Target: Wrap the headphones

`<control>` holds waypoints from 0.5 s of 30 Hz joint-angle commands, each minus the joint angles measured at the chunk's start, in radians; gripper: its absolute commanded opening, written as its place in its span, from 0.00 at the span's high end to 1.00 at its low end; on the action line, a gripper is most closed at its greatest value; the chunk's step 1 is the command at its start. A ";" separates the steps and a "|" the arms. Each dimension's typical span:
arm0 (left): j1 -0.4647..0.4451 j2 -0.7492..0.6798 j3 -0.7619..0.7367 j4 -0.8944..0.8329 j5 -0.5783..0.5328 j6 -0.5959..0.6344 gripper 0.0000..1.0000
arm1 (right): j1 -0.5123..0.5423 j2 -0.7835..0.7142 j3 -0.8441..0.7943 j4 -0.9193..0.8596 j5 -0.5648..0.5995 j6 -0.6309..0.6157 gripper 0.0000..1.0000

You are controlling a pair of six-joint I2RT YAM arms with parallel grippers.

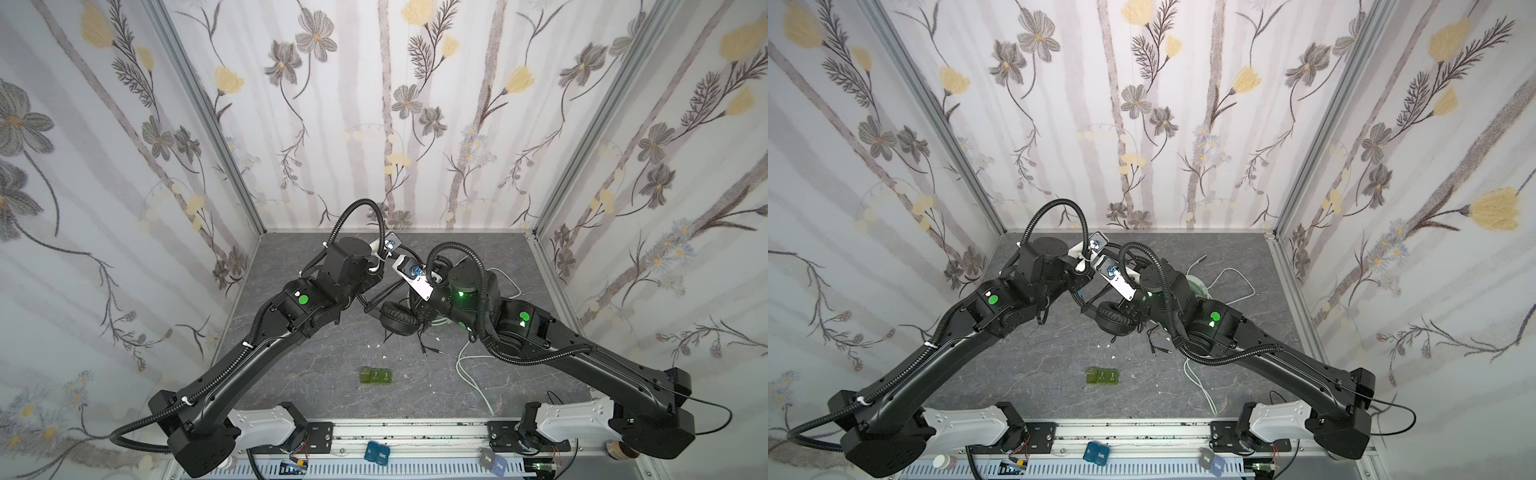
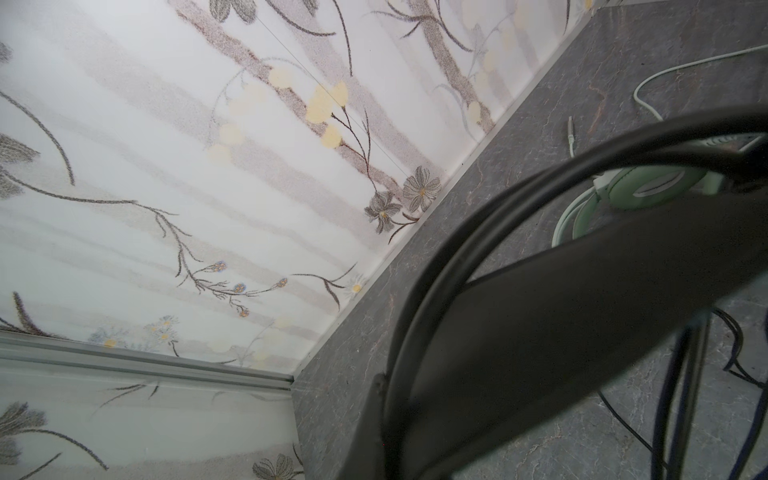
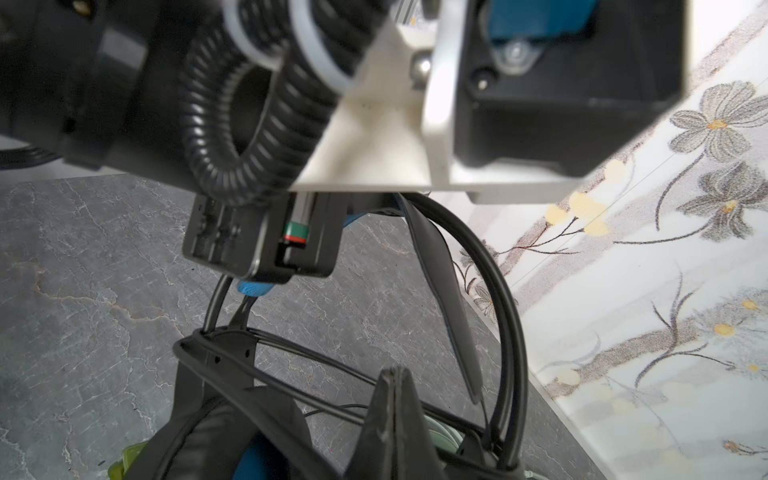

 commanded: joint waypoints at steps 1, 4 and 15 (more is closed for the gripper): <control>-0.004 -0.006 0.005 -0.025 -0.018 0.009 1.00 | -0.003 -0.012 -0.003 0.100 0.096 0.030 1.00; -0.006 -0.002 0.005 -0.040 -0.025 0.014 1.00 | -0.001 -0.020 0.002 0.085 0.106 0.013 1.00; 0.001 0.018 -0.021 -0.011 -0.041 -0.072 1.00 | 0.059 -0.022 -0.006 0.093 0.038 -0.030 1.00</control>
